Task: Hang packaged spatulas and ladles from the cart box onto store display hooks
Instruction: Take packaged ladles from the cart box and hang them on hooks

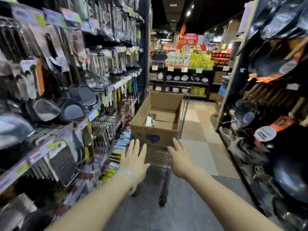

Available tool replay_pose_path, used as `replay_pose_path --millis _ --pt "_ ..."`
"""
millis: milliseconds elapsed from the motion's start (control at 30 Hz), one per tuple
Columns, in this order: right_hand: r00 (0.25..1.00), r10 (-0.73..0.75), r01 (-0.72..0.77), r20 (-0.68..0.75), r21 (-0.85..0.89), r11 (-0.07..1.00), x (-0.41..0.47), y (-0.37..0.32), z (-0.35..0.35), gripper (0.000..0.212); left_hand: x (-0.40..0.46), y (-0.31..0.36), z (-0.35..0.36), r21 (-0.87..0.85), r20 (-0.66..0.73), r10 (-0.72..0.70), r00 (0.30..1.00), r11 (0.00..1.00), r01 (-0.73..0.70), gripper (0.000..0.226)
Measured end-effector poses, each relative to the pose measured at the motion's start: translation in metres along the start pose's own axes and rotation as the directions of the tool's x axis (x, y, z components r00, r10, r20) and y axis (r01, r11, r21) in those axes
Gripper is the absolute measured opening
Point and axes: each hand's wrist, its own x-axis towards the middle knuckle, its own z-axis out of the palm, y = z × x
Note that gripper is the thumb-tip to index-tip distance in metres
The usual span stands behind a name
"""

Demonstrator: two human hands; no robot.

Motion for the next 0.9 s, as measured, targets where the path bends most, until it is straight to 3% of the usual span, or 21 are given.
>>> replay_pose_path --millis 233,433,633,900 --pt "0.999 -0.040 0.039 0.005 0.024 0.999 0.190 0.027 0.012 0.044 0.177 -0.044 0.006 -0.040 0.063 -0.076 0.995 0.996 0.079 0.069" --pt "0.996 -0.033 0.028 0.087 0.058 0.998 0.316 0.051 0.035 0.052 0.296 -0.076 0.037 -0.066 0.141 -0.080 0.987 0.994 0.090 0.066" --pt "0.972 0.144 -0.171 0.187 0.139 0.975 0.445 0.089 0.083 0.042 0.439 -0.095 0.067 -0.247 0.132 -0.029 0.991 0.967 0.061 0.058" --pt "0.836 0.317 -0.455 0.448 0.244 0.856 0.551 0.116 0.176 0.023 0.562 -0.089 0.128 -0.418 0.374 0.025 0.927 0.897 0.144 0.054"
